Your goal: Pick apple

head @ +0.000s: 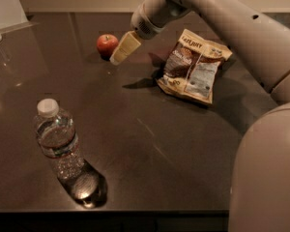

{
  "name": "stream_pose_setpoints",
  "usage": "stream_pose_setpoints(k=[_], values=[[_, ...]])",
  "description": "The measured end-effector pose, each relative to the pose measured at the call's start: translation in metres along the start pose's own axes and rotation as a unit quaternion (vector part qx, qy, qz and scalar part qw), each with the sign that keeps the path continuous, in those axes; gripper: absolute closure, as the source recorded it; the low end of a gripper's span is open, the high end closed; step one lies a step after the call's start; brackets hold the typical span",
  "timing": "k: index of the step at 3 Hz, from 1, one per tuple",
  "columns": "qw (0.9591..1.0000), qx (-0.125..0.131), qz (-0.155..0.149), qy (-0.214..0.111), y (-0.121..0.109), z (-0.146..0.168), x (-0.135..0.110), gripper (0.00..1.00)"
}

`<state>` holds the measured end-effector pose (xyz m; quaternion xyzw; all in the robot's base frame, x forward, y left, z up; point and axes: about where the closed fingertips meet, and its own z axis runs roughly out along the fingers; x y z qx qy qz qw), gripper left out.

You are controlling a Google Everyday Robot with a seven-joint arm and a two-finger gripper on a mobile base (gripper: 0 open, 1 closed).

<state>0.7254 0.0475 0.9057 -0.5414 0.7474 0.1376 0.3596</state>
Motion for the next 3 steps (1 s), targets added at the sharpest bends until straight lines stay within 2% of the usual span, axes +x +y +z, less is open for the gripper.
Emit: stream_pose_setpoints(k=[1,2,3], values=[[0.9995,0.003,0.019,-0.024,-0.003,0.026,-0.005,0.00],[0.9983,-0.005,0.034,-0.047,-0.003,0.050,-0.014,0.00],[0.9982,-0.012,0.035,-0.047,-0.005,0.076,-0.015,0.00]])
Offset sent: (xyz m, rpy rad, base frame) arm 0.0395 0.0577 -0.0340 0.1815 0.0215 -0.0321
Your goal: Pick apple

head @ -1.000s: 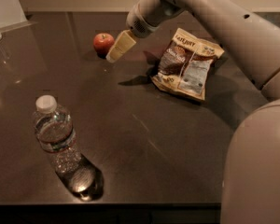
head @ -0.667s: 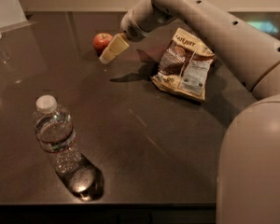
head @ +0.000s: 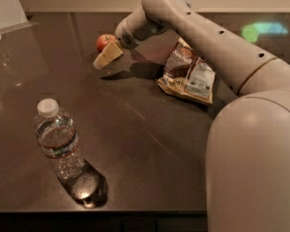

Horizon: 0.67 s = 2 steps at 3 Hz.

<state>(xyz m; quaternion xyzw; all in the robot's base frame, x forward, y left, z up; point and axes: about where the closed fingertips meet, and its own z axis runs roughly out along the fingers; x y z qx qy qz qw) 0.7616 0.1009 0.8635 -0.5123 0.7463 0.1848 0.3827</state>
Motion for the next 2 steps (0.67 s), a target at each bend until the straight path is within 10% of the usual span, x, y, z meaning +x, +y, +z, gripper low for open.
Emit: stream_pose_setpoints(k=[2], values=[[0.9997,0.009,0.020,0.006,-0.021,0.031,0.006,0.00]])
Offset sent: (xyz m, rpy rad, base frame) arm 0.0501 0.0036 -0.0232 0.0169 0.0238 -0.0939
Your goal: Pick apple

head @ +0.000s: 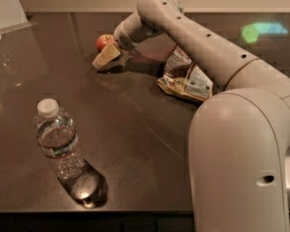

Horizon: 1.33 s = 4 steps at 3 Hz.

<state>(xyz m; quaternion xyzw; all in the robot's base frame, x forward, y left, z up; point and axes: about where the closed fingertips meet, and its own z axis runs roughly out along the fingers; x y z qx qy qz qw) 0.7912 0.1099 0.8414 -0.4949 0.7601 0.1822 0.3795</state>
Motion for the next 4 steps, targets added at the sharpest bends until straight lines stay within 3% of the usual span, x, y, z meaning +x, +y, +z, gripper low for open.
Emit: stream_pose_setpoints(k=[1,2,4], values=[[0.9998,0.010,0.016,-0.004,-0.014,-0.001,-0.003,0.17],[0.9997,0.014,0.019,-0.009,-0.020,-0.007,-0.005,0.41],[0.9998,0.008,0.001,-0.021,-0.006,-0.045,-0.010,0.87]])
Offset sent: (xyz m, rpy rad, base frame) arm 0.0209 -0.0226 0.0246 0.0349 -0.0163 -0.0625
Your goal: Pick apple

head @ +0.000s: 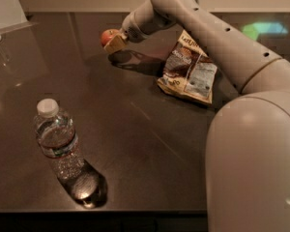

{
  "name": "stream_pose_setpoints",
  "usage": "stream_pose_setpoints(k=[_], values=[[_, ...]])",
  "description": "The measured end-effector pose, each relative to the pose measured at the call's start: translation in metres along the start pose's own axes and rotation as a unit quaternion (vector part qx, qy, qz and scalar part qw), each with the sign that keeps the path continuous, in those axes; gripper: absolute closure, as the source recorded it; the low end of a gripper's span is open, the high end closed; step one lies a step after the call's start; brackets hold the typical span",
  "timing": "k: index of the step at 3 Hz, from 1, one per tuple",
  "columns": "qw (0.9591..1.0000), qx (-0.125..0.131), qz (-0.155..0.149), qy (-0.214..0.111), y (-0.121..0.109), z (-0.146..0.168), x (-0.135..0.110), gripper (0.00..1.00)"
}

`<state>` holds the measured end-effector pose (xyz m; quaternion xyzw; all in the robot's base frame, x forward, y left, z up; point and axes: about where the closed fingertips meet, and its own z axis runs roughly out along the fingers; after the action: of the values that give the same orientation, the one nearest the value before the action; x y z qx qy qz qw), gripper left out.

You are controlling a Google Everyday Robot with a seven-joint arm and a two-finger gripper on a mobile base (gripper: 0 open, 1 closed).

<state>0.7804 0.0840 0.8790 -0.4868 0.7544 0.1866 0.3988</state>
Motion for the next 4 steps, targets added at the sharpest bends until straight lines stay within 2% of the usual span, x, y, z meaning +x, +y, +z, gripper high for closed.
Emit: stream_pose_setpoints(k=[1,3,4], values=[[0.9997,-0.011,-0.020,-0.004,0.015,-0.047,-0.010,1.00],[0.9965,-0.057,-0.058,-0.017,0.038,-0.145,-0.031,1.00],[0.9930,-0.079,-0.083,-0.029,0.048,-0.185,-0.046,1.00]])
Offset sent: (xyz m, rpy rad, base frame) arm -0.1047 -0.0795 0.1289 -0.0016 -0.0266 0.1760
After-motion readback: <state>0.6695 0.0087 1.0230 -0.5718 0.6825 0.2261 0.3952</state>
